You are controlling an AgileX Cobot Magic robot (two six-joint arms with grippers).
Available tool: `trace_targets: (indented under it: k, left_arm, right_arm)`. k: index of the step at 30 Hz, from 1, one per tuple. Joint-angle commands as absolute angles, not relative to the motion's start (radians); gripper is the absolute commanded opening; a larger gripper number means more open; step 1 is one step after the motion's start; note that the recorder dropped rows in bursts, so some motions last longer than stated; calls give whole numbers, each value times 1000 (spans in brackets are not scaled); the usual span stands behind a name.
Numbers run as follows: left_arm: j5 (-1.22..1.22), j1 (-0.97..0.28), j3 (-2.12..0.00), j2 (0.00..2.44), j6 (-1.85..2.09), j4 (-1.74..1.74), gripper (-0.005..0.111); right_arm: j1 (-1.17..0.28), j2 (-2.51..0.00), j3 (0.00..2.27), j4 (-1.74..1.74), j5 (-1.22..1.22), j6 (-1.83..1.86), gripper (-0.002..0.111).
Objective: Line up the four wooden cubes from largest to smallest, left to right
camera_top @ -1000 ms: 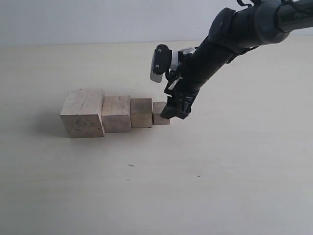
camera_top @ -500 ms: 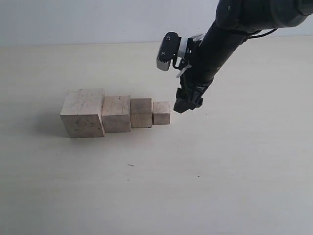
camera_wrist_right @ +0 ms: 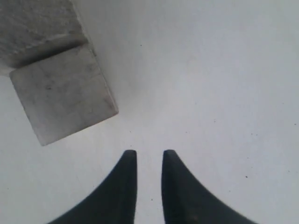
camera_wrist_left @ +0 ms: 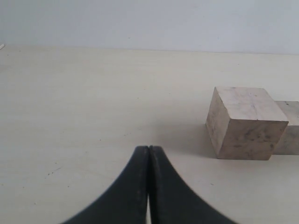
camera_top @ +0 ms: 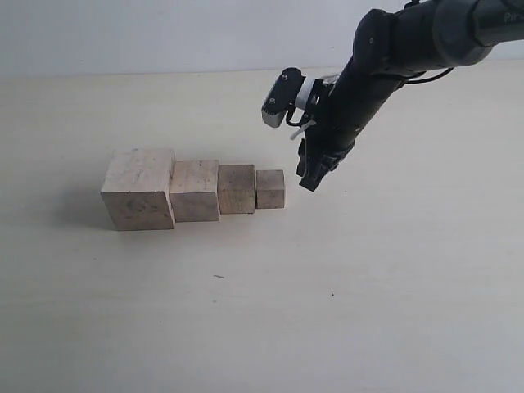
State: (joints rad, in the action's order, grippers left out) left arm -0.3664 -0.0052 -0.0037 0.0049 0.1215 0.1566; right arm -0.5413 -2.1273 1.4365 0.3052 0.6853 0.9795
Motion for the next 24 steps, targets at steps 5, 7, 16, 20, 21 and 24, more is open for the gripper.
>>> trace_targets:
  k: [5, 7, 16, 20, 21, 24]
  left_arm:
    - [-355, -10, 0, 0, 123, 155, 0]
    - [-355, -10, 0, 0, 123, 155, 0]
    - [-355, -10, 0, 0, 123, 155, 0]
    - [-355, -10, 0, 0, 123, 155, 0]
    - [-355, -10, 0, 0, 123, 155, 0]
    - [-355, -10, 0, 0, 123, 155, 0]
  right_arm:
    - [-541, -2131, 1433, 337, 728, 977, 0]
    - [-541, -2131, 1433, 340, 737, 977, 0]
    - [-541, -2131, 1433, 425, 757, 1004, 0]
    - [-541, -2131, 1433, 439, 757, 1012, 0]
    - [-541, -2131, 1433, 437, 757, 1012, 0]
    - [-541, -2131, 1433, 437, 757, 1012, 0]
